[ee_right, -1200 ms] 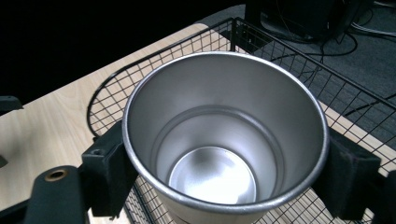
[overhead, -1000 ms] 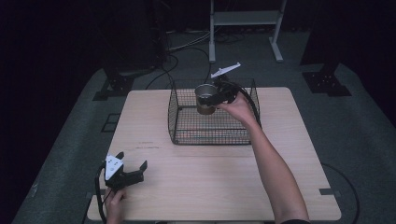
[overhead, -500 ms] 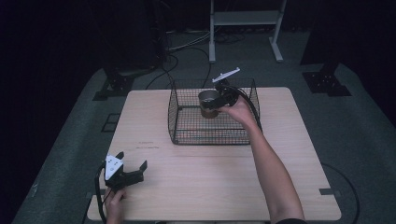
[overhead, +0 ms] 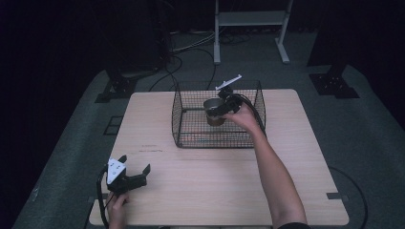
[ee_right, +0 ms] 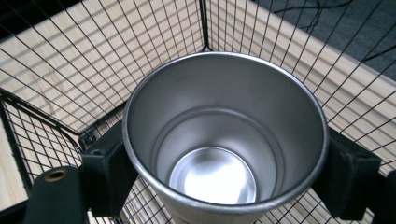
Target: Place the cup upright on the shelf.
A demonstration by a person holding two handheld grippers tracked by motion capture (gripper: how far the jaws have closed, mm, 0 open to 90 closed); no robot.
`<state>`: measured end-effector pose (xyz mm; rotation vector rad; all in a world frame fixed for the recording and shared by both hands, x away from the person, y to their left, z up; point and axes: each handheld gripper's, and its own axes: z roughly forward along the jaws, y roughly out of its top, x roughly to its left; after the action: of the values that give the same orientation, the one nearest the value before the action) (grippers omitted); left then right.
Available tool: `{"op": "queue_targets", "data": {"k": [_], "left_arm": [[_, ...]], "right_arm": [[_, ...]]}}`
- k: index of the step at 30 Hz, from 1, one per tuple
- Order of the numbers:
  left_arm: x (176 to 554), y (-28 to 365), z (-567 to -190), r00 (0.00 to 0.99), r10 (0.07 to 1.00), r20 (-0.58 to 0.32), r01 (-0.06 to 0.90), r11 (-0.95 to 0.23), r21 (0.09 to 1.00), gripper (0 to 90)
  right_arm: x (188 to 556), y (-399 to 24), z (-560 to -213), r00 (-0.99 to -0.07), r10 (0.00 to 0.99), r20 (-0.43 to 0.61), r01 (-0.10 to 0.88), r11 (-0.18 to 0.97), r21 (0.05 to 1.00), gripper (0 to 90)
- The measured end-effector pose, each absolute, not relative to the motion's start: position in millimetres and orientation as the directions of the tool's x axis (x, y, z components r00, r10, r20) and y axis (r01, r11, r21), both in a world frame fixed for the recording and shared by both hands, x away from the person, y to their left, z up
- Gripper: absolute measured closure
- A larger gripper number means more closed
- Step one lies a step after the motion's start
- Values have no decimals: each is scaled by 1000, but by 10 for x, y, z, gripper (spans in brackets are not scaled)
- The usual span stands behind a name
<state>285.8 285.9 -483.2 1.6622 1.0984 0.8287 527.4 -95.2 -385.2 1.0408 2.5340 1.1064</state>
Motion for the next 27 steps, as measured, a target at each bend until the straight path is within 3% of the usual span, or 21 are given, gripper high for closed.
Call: {"op": "queue_targets", "data": {"k": [27], "left_arm": [[2863,2879,-4831,369,929,20,289,-135,948,0]], "right_arm": [[5371,-891,-4067,-751,656,68,544,557,628,175]]}}
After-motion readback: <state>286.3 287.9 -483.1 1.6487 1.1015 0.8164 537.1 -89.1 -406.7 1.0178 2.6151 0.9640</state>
